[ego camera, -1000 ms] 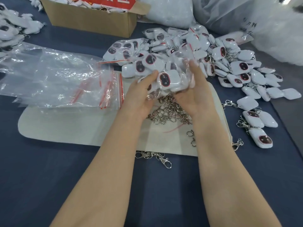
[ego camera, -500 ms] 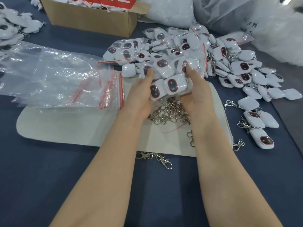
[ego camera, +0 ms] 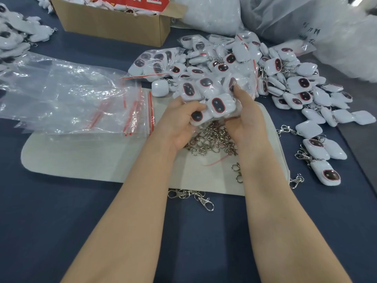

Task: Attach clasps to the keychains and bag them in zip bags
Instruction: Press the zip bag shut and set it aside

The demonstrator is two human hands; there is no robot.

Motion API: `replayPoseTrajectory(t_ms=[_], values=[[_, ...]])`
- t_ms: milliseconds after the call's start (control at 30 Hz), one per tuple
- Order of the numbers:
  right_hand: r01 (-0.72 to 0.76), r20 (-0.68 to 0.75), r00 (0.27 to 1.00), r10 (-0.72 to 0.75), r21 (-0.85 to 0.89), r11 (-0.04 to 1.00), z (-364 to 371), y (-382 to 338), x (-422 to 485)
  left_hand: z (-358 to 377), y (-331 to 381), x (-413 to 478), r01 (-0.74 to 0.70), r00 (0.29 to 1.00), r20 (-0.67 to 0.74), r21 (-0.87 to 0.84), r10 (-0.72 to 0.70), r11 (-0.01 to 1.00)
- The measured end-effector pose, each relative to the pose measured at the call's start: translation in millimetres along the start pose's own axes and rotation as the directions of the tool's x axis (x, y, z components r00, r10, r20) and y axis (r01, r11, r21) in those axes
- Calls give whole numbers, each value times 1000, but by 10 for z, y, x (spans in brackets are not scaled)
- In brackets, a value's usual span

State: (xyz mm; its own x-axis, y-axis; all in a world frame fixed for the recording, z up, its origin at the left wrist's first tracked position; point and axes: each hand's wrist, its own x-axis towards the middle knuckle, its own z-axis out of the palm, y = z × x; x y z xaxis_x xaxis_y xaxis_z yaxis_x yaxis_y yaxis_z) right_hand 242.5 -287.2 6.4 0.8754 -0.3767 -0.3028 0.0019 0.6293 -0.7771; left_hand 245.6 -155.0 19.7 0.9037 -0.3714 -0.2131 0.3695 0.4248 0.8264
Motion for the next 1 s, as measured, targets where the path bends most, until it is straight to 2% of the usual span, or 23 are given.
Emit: replayPoseTrajectory(t_ms=[133, 300, 600, 700, 867, 1000], values=[[2, -14, 1000, -2, -6, 1000, 11, -7, -26, -10, -4, 5, 7, 999, -32, -13, -7, 1000], [-8, 42, 999, 6, 39, 999, 18, -14, -41, -23, 20, -9, 44, 998, -35, -8, -44, 999], [20, 140, 990, -22, 17, 1000, 24, 3, -64, 4, -1, 16, 6, 983, -185, 12, -3, 1000], [18, 134, 991, -23, 42, 999, 24, 2, -57, -4, 13, 5, 44, 987, -151, -39, -50, 998], [-2, 116, 993, -7, 73, 997, 8, -15, -42, -34, 36, -9, 145, 989, 13, -26, -145, 989], [4, 140, 990, -16, 83, 997, 9, -21, -49, -22, 10, 0, 174, 985, -6, 3, -174, 985]])
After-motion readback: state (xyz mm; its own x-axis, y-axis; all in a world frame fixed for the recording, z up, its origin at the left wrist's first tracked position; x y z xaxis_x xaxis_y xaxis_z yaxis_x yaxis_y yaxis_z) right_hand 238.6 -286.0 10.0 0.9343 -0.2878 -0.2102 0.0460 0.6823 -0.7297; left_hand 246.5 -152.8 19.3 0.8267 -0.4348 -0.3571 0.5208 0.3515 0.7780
